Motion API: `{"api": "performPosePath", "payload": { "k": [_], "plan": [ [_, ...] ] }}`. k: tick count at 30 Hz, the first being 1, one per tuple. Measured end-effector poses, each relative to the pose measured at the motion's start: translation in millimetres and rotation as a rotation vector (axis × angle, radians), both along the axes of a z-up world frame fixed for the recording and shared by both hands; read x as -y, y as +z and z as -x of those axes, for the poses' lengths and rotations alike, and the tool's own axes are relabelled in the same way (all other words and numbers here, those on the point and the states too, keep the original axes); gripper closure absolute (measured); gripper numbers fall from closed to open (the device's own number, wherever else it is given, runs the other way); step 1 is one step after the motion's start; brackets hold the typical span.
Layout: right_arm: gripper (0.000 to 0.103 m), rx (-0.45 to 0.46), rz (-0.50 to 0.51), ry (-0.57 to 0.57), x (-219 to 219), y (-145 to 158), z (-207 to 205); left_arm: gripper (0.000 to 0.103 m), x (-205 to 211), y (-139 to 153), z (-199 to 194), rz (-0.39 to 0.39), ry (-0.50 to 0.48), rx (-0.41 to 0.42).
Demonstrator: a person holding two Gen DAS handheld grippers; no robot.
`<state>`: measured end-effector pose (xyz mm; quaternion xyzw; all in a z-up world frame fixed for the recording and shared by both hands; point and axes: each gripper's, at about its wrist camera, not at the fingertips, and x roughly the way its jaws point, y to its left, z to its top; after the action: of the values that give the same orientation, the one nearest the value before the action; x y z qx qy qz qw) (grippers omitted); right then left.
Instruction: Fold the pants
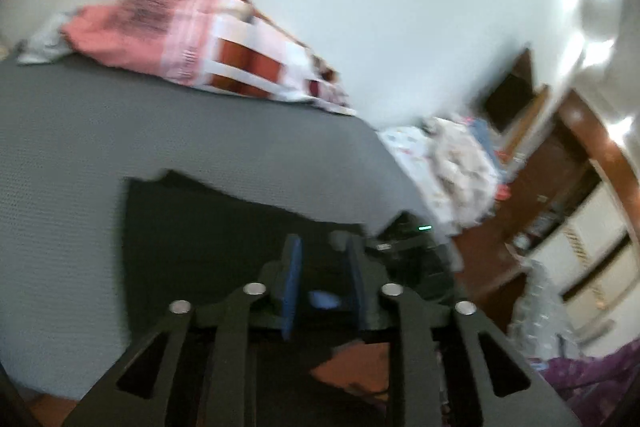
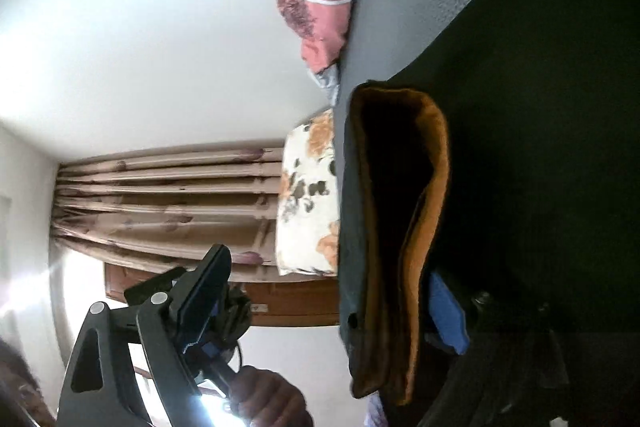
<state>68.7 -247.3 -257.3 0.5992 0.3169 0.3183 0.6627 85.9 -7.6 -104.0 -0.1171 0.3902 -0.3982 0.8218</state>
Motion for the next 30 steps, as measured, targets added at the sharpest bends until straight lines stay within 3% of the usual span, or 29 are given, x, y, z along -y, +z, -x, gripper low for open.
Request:
{"api": "performPosePath", "payload": {
  "k": [4, 5, 6, 8, 12, 13, 15, 18, 22, 27, 30],
  "plan": [
    [0.019, -0.016, 0.169, 0.029, -7.0, 12.1, -4.5, 0.067, -25.1, -24.2, -0.2, -0.134, 0.088, -0.006],
    [0.032, -0.023, 0.248, 0.045, -14.4, 17.5, -7.8, 0.067, -29.3, -33.4, 0.7, -0.161, 0.096, -0.027],
    [0.056, -0.028, 0.305, 0.061, -19.4, 18.7, -10.5, 0.067, -32.2, -41.5, 1.1, -0.171, 0.099, -0.042],
    [0.085, -0.057, 0.431, 0.094, -28.0, 19.6, -16.9, 0.065, -32.6, -52.5, 3.5, -0.205, 0.108, -0.06],
    [0.089, -0.017, 0.476, 0.077, -23.0, 36.1, -16.3, 0.058, -25.9, -51.4, 6.5, -0.235, 0.104, -0.055],
    [0.09, 0.002, 0.452, 0.059, -14.5, 42.7, -11.8, 0.044, -24.2, -46.7, 7.9, -0.234, 0.104, -0.041],
    [0.09, 0.032, 0.421, 0.007, 10.9, 58.6, 0.1, 0.03, -18.2, -38.1, 8.8, -0.225, 0.108, -0.01],
    [0.09, 0.042, 0.447, -0.086, 64.6, 72.9, 29.6, 0.026, -0.7, -35.7, 3.4, -0.199, 0.091, 0.005],
    [0.09, -0.058, 0.466, -0.141, 111.5, 48.5, 54.4, 0.025, 33.5, -58.9, -8.8, -0.232, 0.054, -0.039],
    [0.09, -0.114, 0.405, -0.185, 136.0, 11.7, 74.4, 0.025, 68.1, -92.8, -16.6, -0.317, 0.016, -0.09],
    [0.09, -0.097, 0.393, -0.191, 138.7, 11.9, 75.5, 0.025, 76.4, -104.6, -19.0, -0.363, 0.009, -0.095]
  ]
}}
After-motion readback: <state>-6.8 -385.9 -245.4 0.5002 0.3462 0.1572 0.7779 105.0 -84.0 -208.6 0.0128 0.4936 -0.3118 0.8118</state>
